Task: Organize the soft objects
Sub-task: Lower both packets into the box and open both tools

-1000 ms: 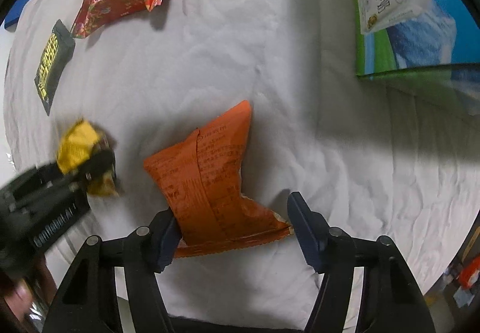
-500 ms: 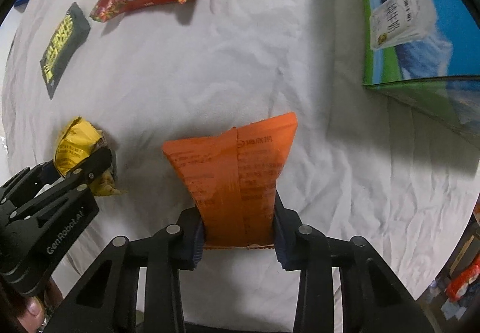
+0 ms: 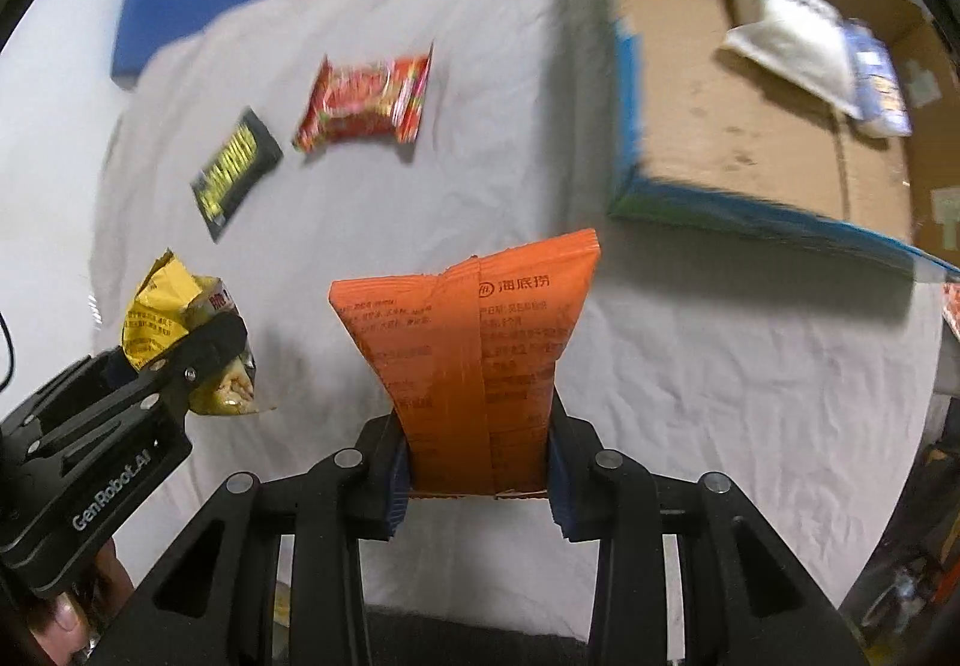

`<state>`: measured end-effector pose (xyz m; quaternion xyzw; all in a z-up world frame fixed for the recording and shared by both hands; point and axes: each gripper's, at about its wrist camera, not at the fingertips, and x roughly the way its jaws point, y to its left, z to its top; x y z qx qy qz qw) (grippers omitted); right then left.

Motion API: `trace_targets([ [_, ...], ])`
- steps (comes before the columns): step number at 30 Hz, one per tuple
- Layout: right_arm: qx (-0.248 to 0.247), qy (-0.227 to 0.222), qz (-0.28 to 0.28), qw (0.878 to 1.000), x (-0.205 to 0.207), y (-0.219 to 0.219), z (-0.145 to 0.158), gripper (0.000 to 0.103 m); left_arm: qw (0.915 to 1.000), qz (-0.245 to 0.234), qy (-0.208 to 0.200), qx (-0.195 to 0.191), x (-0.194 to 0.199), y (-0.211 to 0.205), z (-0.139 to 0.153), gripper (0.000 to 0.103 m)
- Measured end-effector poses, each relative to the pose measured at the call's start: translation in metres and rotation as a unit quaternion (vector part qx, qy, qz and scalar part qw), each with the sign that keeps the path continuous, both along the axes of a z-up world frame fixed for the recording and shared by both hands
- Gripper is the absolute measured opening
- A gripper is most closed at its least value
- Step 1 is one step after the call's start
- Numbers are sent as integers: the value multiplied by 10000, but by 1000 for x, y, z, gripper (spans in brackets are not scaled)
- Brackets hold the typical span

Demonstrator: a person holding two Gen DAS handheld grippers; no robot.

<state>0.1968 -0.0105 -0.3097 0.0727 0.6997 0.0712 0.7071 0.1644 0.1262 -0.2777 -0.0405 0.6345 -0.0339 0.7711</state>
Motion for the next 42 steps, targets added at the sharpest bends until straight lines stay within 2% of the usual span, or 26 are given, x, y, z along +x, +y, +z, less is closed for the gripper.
trace_targets([
  [3, 114, -200, -149, 9996, -6, -24, 23, 38, 9995, -145, -200, -175, -6, -15, 29, 40],
  [9, 313, -568, -572, 9963, -13, -88, 71, 38, 9962, -548, -525, -425, 0, -63, 70, 40],
  [15, 443, -866, -1090, 9893, -16, -146, 99, 38, 9918, -898, -630, -652, 20, -118, 88, 40],
  [19, 310, -1017, -1379, 9847, -10, -194, 112, 38, 9898, -1042, -631, -739, 51, -160, 90, 40],
  [25, -33, -998, -1730, 9799, 23, -260, 97, 38, 9920, -1063, -401, -544, 122, -212, 67, 40],
  [28, -238, -881, -1841, 9787, 47, -289, 77, 38, 9939, -1032, -189, -341, 158, -232, 44, 40],
  [33, -419, -470, -1917, 9794, 86, -319, 26, 38, 9952, -955, 189, 42, 208, -256, -1, 40],
  [38, -616, -81, -1811, 9815, 112, -330, -20, 38, 9938, -992, 390, 327, 233, -274, -30, 41],
  [42, -753, 106, -1752, 9816, 121, -337, -39, 38, 9924, -1018, 487, 500, 247, -282, -49, 41],
])
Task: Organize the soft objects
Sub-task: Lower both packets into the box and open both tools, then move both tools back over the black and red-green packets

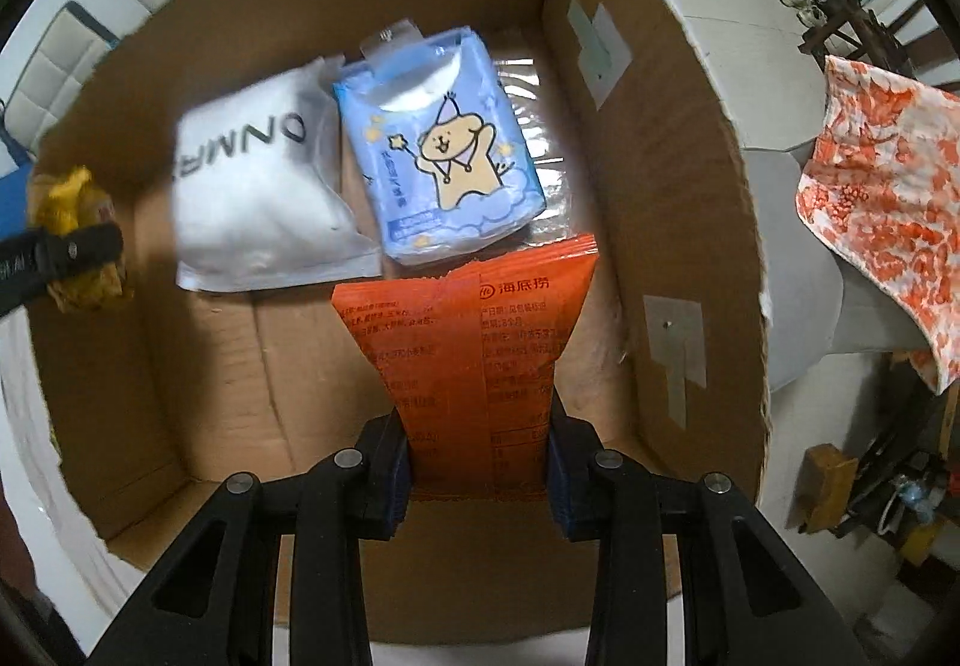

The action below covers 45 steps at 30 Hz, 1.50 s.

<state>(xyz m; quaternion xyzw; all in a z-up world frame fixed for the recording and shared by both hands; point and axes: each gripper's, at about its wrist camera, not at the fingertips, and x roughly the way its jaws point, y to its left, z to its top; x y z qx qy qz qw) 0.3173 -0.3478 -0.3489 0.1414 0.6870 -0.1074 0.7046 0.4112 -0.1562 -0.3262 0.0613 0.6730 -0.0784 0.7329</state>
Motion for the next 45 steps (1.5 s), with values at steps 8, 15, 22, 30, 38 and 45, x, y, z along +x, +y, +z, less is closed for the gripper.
trace_targets([
  [8, -229, 312, 253, 9989, 11, -2, -16, 65, 10000, -55, 34, 62, 17, -8, -9, 41],
  [15, -251, 248, 248, 9991, 14, -7, -8, 82, 9998, -147, -92, 16, 15, -15, 4, 54],
  [22, -220, 75, 315, 9992, 12, -8, 7, 103, 9989, -198, -392, -182, 2, -15, 35, 91],
  [30, -253, -298, 472, 9981, -3, -2, 32, 103, 9965, -82, -654, -506, -49, 3, 66, 96],
  [38, -287, -846, 591, 9942, -43, 12, 78, 103, 9914, 139, -1175, -563, -121, 19, 104, 96],
  [45, -252, -1249, 697, 9894, -89, 19, 122, 103, 9887, 204, -1374, -562, -174, 28, 127, 96],
])
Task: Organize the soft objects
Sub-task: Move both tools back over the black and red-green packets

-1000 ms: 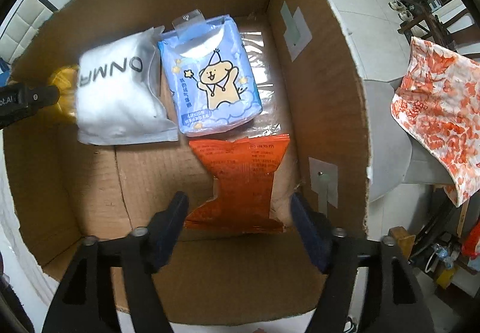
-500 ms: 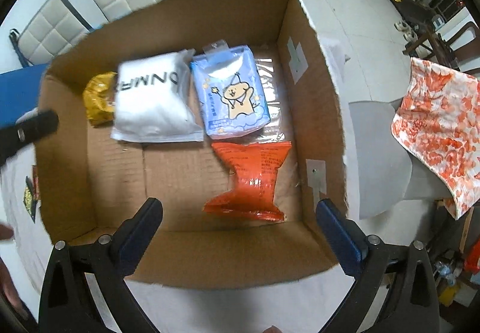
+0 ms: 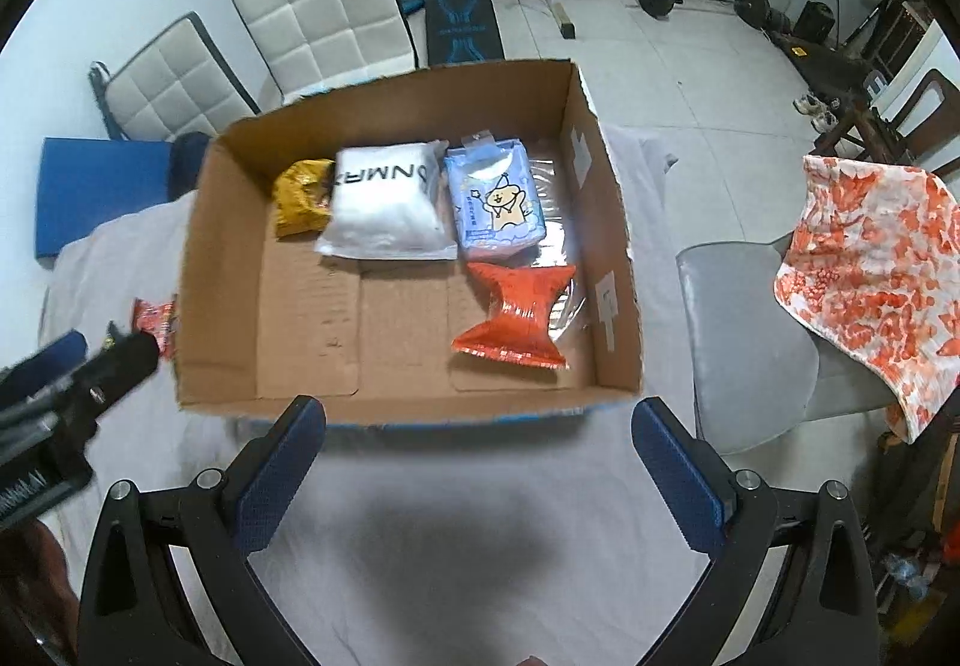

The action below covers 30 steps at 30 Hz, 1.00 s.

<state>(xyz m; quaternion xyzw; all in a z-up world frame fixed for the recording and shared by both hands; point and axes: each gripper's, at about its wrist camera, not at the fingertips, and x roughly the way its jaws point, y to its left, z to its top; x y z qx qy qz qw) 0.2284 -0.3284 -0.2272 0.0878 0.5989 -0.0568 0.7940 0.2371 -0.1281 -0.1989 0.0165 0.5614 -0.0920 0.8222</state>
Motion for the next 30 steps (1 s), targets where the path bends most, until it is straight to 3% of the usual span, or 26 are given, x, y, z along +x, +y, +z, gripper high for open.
trace_targets([
  [10, -107, -460, 36, 9989, -54, 4, 57, 103, 9995, 133, -208, -205, -47, 9, 30, 96],
  [18, -148, -538, 55, 9984, -72, 22, 82, 103, 9985, 55, -400, -367, -57, 33, 55, 96],
  [23, 87, -535, 126, 9985, -62, 59, 88, 103, 9983, 237, -412, -347, -46, 87, 64, 96],
  [30, 499, -350, 954, 9936, -13, 171, 73, 103, 9965, 770, -315, 99, -15, 204, 51, 96],
])
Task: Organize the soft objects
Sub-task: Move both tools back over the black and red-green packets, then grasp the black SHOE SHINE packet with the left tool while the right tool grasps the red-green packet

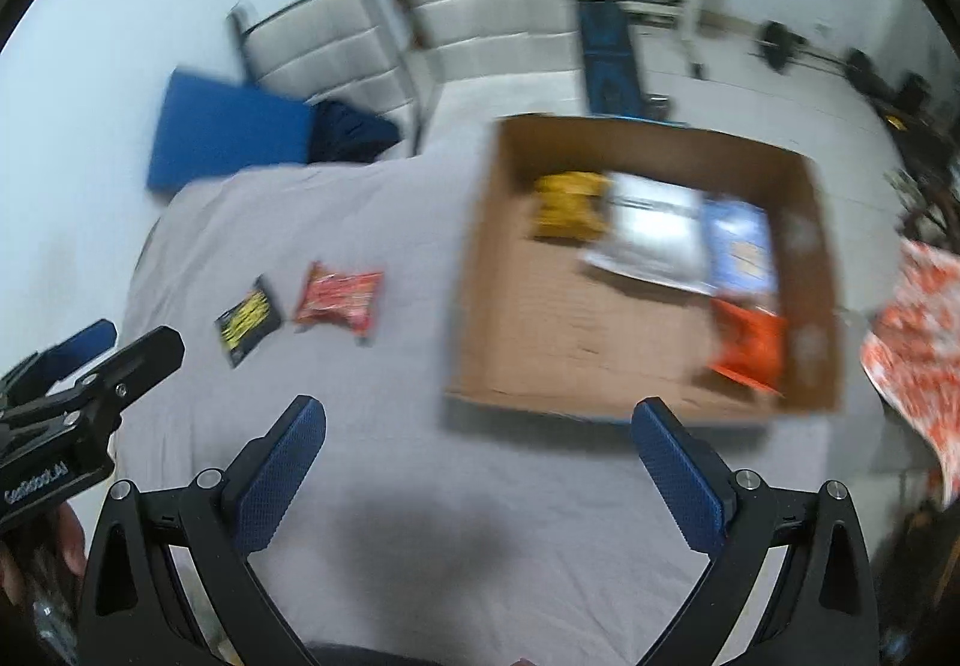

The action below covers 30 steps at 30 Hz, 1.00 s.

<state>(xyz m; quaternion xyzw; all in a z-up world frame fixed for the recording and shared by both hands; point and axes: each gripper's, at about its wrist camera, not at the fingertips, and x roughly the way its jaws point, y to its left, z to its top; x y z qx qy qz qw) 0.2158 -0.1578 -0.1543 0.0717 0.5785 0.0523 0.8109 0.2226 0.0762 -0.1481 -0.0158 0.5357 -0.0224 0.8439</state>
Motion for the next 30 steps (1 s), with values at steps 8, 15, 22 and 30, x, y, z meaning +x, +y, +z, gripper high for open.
trace_targets([
  [8, -110, 485, 1322, 9900, 80, 147, -62, 103, 9958, 406, 536, 622, 54, 118, -64, 96],
  [15, -963, 1044, 2285, 9631, 147, 234, -160, 103, 9874, 16, 1349, 822, 99, 163, -149, 96],
  [22, -1548, 1452, 3098, 9268, 171, 273, -233, 103, 9596, -1309, 2169, 1227, 127, 156, -229, 96],
  [30, -1739, 1741, 3780, 8925, 172, 294, -268, 103, 9265, -2270, 2680, 1347, 131, 140, -287, 93],
])
